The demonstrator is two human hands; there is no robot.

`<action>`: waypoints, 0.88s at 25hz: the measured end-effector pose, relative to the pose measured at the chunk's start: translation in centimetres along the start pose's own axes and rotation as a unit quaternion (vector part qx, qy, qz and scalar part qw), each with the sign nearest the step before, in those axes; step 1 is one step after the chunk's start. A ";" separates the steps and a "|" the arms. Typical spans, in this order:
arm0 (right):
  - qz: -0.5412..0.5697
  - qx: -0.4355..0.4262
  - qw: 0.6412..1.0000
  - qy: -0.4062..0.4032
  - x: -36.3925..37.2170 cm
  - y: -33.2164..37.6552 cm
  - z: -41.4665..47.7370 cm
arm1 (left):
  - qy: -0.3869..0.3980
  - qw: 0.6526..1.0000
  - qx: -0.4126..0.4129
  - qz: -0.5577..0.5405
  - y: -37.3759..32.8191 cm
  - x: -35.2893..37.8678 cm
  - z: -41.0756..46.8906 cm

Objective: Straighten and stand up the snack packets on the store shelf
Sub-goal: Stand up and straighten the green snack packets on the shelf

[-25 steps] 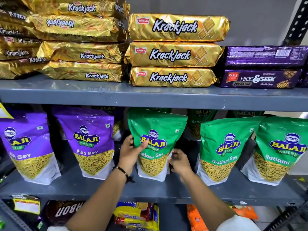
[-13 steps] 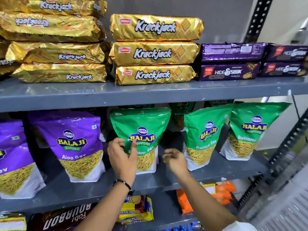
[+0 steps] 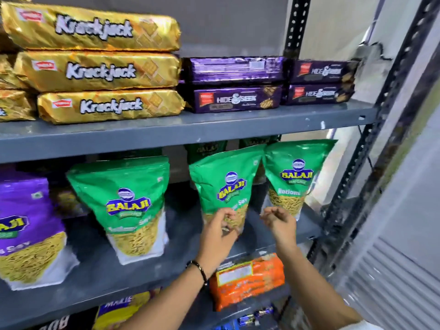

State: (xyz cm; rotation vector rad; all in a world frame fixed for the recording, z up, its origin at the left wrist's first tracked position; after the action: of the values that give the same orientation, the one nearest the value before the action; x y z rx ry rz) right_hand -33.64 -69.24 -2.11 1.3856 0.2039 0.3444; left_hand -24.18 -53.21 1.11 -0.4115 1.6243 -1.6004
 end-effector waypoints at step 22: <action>0.007 0.004 0.964 0.265 -11.6 -0.9 11.9 | 0.056 0.965 -0.215 -0.140 -1.7 16.5 9.0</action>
State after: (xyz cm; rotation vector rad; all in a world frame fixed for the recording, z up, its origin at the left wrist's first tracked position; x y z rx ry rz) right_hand -40.34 -84.48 -1.53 1.2806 0.6362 0.7241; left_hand -28.58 -71.43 -1.29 -0.8197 2.0816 -1.4811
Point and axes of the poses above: each hand's wrist, its own z-axis towards the middle knuckle, its own x-axis out of the palm, y = z × x, the point moved 4 cm from there along z, towards the middle knuckle, and after that the axes turned 9 degrees about -x, right-handed, at the moved point
